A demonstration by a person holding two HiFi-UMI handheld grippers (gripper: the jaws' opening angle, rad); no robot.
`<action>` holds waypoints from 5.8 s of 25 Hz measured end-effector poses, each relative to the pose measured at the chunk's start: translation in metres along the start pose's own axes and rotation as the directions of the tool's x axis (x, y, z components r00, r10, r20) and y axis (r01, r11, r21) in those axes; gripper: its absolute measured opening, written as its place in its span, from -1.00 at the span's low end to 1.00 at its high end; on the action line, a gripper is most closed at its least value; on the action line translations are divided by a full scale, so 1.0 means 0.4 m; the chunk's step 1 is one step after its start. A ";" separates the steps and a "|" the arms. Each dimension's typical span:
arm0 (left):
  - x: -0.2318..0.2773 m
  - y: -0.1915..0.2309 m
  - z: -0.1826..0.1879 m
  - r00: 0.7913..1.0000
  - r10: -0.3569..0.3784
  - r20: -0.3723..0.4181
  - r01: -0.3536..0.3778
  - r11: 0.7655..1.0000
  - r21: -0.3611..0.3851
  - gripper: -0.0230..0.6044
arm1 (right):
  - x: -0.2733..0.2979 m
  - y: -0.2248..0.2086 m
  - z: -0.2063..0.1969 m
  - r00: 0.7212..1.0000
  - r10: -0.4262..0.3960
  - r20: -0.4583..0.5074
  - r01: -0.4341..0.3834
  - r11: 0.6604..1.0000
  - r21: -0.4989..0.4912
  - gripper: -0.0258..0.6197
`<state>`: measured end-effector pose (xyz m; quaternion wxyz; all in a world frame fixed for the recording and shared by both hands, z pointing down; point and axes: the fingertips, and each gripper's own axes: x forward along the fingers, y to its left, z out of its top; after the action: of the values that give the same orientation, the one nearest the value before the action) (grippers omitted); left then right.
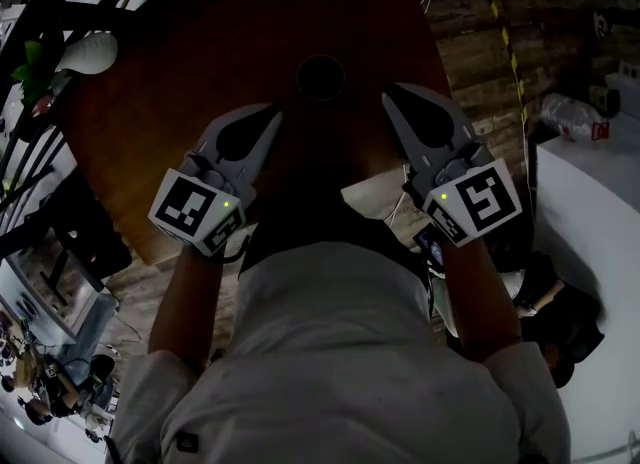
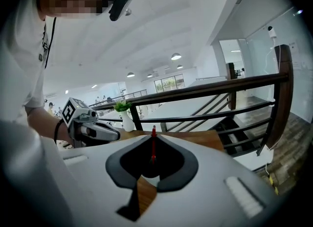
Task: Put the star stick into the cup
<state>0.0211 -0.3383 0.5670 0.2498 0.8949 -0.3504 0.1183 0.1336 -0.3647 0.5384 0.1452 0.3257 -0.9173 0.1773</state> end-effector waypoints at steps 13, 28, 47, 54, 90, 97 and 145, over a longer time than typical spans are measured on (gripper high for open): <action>0.047 0.050 -0.048 0.999 -0.008 -0.032 0.009 1.000 0.012 -0.92 | 0.089 -0.040 -0.113 0.999 0.007 -0.049 -0.005 0.999 0.053 -0.84; 0.089 0.023 -0.099 0.995 -0.051 -0.085 0.049 0.998 -0.024 -0.92 | 0.098 -0.044 -0.147 0.998 0.038 -0.057 -0.034 0.997 0.071 -0.77; 0.038 -0.072 -0.049 0.998 -0.062 -0.033 0.062 0.998 0.012 -0.92 | -0.015 -0.009 -0.082 1.000 -0.024 -0.003 0.025 1.000 0.009 -0.60; -0.003 -0.145 -0.002 0.998 -0.068 0.006 0.067 0.995 0.073 -0.92 | -0.092 0.041 -0.036 1.000 -0.025 0.013 0.025 0.999 -0.020 -0.60; -0.210 -0.685 0.214 0.970 -0.152 0.191 0.088 0.947 0.308 -0.92 | -0.551 0.339 0.142 0.977 0.031 0.209 0.005 0.986 -0.170 -0.90; -0.237 -0.725 0.182 0.978 -0.121 0.171 0.065 0.952 0.299 -0.92 | -0.601 0.357 0.120 0.977 0.046 0.210 -0.009 0.985 -0.173 -0.90; -0.884 -0.880 -0.125 0.947 -0.306 0.097 0.254 0.900 0.353 -0.92 | -0.816 1.031 -0.042 0.936 -0.196 0.292 0.228 0.970 -0.082 -0.90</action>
<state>0.0042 0.1108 0.3444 0.0810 0.9716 -0.2104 0.0714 0.1119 0.1194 0.3337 0.0497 0.4360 -0.8966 0.0597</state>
